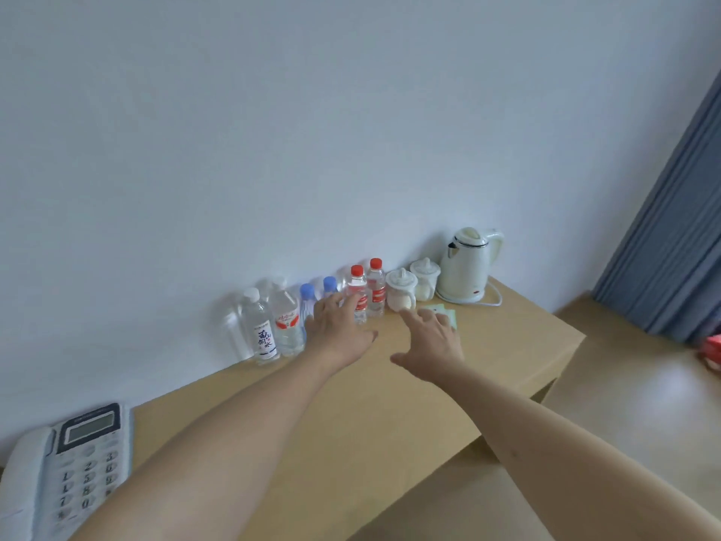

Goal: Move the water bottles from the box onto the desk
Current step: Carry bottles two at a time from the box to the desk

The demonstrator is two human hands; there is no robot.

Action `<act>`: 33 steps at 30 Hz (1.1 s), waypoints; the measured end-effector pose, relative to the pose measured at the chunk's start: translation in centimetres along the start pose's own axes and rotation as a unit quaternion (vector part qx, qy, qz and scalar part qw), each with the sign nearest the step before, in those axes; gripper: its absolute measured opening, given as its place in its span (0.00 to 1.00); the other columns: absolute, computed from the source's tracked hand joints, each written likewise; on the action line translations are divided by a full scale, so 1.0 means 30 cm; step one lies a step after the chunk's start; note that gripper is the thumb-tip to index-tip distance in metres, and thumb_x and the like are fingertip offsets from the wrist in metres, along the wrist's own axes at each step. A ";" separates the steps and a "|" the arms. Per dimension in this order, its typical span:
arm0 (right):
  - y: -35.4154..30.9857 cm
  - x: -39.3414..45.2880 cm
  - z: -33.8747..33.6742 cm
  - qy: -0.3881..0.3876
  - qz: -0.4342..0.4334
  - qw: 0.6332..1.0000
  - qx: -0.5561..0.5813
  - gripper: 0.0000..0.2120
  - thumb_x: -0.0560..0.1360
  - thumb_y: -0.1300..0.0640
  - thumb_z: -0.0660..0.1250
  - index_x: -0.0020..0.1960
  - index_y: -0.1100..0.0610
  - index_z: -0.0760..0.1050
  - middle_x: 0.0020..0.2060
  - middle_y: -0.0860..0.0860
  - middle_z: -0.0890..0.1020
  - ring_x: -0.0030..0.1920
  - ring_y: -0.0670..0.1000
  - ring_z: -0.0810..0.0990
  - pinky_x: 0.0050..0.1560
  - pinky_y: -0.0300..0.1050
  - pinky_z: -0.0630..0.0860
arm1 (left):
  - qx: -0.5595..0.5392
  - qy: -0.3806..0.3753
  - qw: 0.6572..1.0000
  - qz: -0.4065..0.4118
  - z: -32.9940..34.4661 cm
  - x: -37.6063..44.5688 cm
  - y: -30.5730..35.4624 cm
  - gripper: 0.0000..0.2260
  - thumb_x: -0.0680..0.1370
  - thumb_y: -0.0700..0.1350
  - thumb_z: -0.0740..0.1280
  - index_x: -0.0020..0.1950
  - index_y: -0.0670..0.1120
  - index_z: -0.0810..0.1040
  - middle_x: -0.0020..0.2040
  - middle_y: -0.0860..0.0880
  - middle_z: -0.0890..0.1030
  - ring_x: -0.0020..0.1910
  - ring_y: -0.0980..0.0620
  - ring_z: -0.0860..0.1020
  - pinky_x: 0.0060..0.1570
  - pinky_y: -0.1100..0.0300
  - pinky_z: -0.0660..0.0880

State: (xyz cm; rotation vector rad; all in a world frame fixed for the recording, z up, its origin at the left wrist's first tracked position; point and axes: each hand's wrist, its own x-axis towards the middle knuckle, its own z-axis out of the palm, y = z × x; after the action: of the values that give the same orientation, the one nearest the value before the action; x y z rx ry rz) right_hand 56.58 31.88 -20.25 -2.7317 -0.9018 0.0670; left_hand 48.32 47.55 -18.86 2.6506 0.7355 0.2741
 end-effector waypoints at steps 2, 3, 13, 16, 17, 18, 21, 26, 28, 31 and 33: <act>0.086 -0.081 -0.028 0.003 0.039 0.999 -0.005 0.40 0.70 0.39 0.74 0.77 0.46 0.61 0.74 0.54 0.67 0.73 0.59 0.64 0.69 0.55 0.64 | 0.012 -0.019 0.999 0.039 0.040 -0.027 0.092 0.34 0.74 0.62 0.71 0.77 0.54 0.66 0.79 0.48 0.65 0.77 0.42 0.62 0.72 0.45 0.66; 0.134 -0.119 -0.047 0.009 0.057 0.998 -0.007 0.41 0.70 0.39 0.74 0.77 0.46 0.60 0.75 0.54 0.66 0.73 0.60 0.64 0.69 0.55 0.64 | 0.016 -0.028 0.998 0.058 0.060 -0.039 0.145 0.34 0.74 0.62 0.71 0.77 0.54 0.66 0.78 0.48 0.65 0.77 0.42 0.62 0.72 0.45 0.66; 0.723 -0.571 -0.278 0.075 0.245 0.967 0.007 0.36 0.71 0.43 0.72 0.75 0.46 0.63 0.71 0.54 0.70 0.71 0.60 0.65 0.69 0.56 0.65 | 0.043 -0.128 0.959 0.249 0.304 -0.238 0.864 0.35 0.76 0.63 0.68 0.80 0.55 0.62 0.81 0.49 0.60 0.80 0.45 0.56 0.75 0.44 0.60; 0.939 -0.748 -0.349 0.091 0.295 0.951 0.008 0.37 0.71 0.42 0.72 0.76 0.45 0.62 0.71 0.53 0.70 0.70 0.60 0.66 0.69 0.55 0.65 | 0.051 -0.139 0.940 0.306 0.397 -0.353 1.120 0.36 0.76 0.63 0.68 0.80 0.56 0.61 0.82 0.49 0.60 0.80 0.44 0.57 0.75 0.44 0.61; 1.013 -0.810 -0.373 0.094 0.312 0.946 0.006 0.38 0.71 0.42 0.72 0.77 0.45 0.61 0.72 0.54 0.70 0.71 0.60 0.66 0.70 0.56 0.65 | 0.053 -0.145 0.934 0.324 0.430 -0.398 1.204 0.36 0.76 0.63 0.68 0.80 0.55 0.61 0.82 0.48 0.59 0.80 0.44 0.56 0.75 0.44 0.61; 1.089 -0.874 -0.394 0.098 0.328 0.940 0.007 0.39 0.71 0.42 0.72 0.77 0.45 0.61 0.72 0.54 0.69 0.72 0.60 0.65 0.70 0.56 0.64 | 0.054 -0.151 0.926 0.341 0.464 -0.446 1.288 0.36 0.76 0.63 0.68 0.80 0.55 0.61 0.82 0.48 0.59 0.80 0.44 0.56 0.75 0.43 0.61; 1.319 -1.066 -0.452 0.112 0.374 0.920 0.007 0.39 0.71 0.41 0.74 0.77 0.46 0.62 0.72 0.54 0.70 0.71 0.60 0.66 0.69 0.57 0.66 | 0.045 -0.175 0.904 0.388 0.569 -0.602 1.546 0.36 0.77 0.62 0.69 0.81 0.54 0.61 0.82 0.47 0.59 0.81 0.44 0.55 0.77 0.41 0.58; 1.655 -1.382 -0.529 0.122 0.453 0.883 0.018 0.38 0.72 0.41 0.75 0.76 0.44 0.62 0.73 0.53 0.69 0.72 0.59 0.66 0.70 0.58 0.66 | 0.030 -0.188 0.866 0.462 0.734 -0.860 1.957 0.34 0.76 0.60 0.70 0.79 0.54 0.63 0.79 0.48 0.63 0.79 0.45 0.58 0.77 0.44 0.59; 1.767 -1.501 -0.557 0.124 0.481 0.868 0.014 0.37 0.72 0.41 0.74 0.76 0.44 0.62 0.73 0.52 0.69 0.72 0.59 0.66 0.69 0.57 0.66 | 0.025 -0.198 0.851 0.486 0.794 -0.949 2.092 0.35 0.76 0.61 0.71 0.79 0.55 0.64 0.79 0.48 0.64 0.79 0.45 0.59 0.77 0.43 0.60; 1.904 -1.656 -0.593 0.131 0.524 0.841 0.018 0.38 0.72 0.41 0.73 0.77 0.44 0.61 0.74 0.53 0.68 0.72 0.59 0.65 0.68 0.57 0.67 | 0.017 -0.223 0.829 0.513 0.881 -1.063 2.268 0.35 0.75 0.60 0.72 0.80 0.56 0.63 0.80 0.48 0.63 0.80 0.45 0.58 0.78 0.41 0.58; 1.981 -1.740 -0.608 0.134 0.548 0.825 0.023 0.39 0.72 0.40 0.73 0.78 0.43 0.60 0.75 0.53 0.67 0.73 0.59 0.65 0.68 0.57 0.66 | 0.017 -0.233 0.814 0.532 0.936 -1.129 2.377 0.35 0.75 0.60 0.72 0.79 0.57 0.63 0.80 0.49 0.63 0.80 0.45 0.58 0.78 0.40 0.58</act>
State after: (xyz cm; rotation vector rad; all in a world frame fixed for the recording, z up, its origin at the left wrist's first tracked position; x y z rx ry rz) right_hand 51.19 -49.10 -20.23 -2.7071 0.7936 -0.0801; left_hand 60.12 -35.39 -18.52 2.6825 -0.9504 -0.1294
